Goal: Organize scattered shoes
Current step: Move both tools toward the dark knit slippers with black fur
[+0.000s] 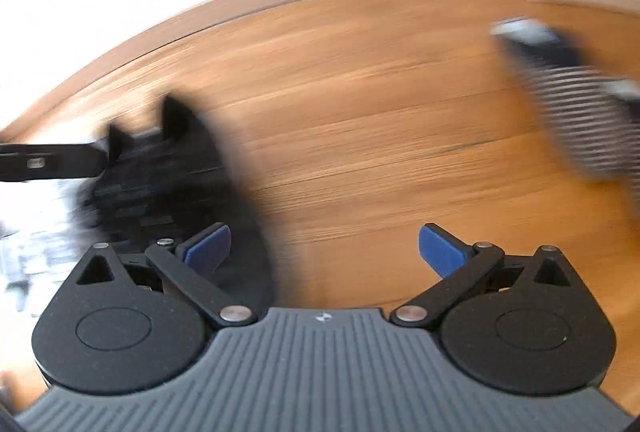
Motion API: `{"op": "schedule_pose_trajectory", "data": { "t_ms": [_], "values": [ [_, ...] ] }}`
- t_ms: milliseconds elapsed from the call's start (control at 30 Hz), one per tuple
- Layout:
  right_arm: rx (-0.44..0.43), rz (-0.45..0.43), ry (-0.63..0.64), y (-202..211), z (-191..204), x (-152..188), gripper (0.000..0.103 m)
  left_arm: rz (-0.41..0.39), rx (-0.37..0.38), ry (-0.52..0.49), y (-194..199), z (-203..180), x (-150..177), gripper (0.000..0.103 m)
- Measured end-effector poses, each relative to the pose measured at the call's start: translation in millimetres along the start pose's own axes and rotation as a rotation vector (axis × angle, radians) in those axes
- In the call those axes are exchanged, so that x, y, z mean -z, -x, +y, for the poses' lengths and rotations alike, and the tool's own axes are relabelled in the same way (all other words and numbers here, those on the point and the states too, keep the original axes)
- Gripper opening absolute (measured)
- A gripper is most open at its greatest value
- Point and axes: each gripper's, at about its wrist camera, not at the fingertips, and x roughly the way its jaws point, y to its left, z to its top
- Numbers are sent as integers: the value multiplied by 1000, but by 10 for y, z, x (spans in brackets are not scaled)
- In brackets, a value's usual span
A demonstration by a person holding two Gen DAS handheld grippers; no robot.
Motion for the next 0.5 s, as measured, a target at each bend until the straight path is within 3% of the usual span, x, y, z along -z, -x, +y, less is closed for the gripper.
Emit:
{"op": "schedule_pose_trajectory", "data": {
  "t_ms": [200,433,500],
  "values": [
    [354,-45,65,-107,-1140,197,101,44,99,-72,-488,-612,-13,79],
    [411,-14,-196,-560,-2214,-18,100,65,100,-121,-675,-737,-7,79],
    [408,5,-218,-653,-2356,-35,81,73,97,-104,-646,-696,-3,79]
  ]
}}
